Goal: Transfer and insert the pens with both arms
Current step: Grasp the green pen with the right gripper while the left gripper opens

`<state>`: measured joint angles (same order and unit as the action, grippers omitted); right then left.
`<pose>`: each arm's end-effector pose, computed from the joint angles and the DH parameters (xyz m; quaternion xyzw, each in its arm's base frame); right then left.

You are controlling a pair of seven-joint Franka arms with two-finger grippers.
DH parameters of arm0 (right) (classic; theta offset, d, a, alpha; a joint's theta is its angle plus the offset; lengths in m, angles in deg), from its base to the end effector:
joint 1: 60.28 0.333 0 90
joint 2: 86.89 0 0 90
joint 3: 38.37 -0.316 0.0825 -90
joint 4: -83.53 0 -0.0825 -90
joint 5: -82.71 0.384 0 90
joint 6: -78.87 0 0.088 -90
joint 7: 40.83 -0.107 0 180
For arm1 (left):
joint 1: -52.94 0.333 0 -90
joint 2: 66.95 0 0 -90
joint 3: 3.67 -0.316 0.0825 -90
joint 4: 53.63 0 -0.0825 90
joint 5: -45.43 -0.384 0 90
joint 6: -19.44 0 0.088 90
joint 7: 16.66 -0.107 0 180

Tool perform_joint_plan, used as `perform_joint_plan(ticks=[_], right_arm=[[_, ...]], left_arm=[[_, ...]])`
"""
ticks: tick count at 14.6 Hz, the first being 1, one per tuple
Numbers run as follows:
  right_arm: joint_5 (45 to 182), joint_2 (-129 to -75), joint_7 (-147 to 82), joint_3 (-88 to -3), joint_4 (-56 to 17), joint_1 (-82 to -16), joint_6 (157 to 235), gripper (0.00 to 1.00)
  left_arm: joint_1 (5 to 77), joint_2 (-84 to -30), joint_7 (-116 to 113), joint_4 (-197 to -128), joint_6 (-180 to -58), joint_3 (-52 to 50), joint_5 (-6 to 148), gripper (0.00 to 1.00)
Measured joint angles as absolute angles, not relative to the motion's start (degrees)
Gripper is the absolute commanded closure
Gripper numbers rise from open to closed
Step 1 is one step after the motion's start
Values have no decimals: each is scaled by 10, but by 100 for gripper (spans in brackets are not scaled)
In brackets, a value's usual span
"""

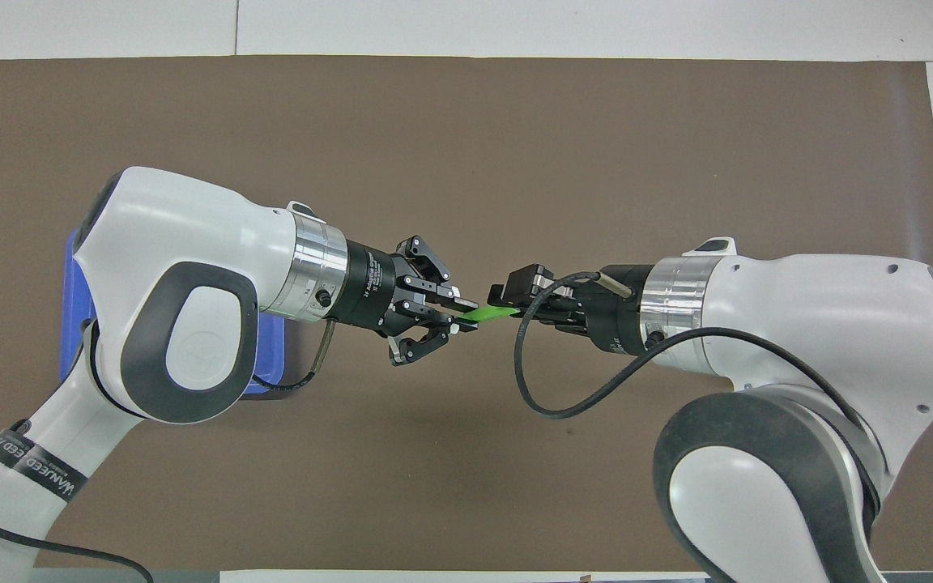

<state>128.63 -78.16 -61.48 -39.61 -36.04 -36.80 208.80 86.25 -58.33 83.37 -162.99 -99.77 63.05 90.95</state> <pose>0.4851 0.2441 0.5332 -0.9150 0.1648 -0.0120 0.3681 0.4881 -0.3361 0.4917 0.6514 0.6369 -0.3609 0.1995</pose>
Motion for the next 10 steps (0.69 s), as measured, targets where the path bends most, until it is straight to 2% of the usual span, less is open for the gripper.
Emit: perform_joint_plan(ticks=[1,2,6,7,8,10], right_arm=[[1286,-782,-615,-396,-360,-368,2088,92],[1286,-782,-615,-396,-361,-368,2088,100],[1281,-782,-615,-394,-363,-369,2088,100],[1281,-782,-615,-394,-363,-370,2086,100],[1275,-782,-614,-394,-361,-373,2077,100],[1219,-782,-609,-394,-348,-391,2021,100]], left_arm=[[862,-583,834,-1630,-998,630,911,100],[863,-583,834,-1630,-998,630,911,100],[864,-584,834,-1630,-999,629,911,100],[864,-584,834,-1630,-999,630,911,11],[863,-584,834,-1630,-1000,631,912,0],[863,-587,834,-1629,-1016,634,912,0]])
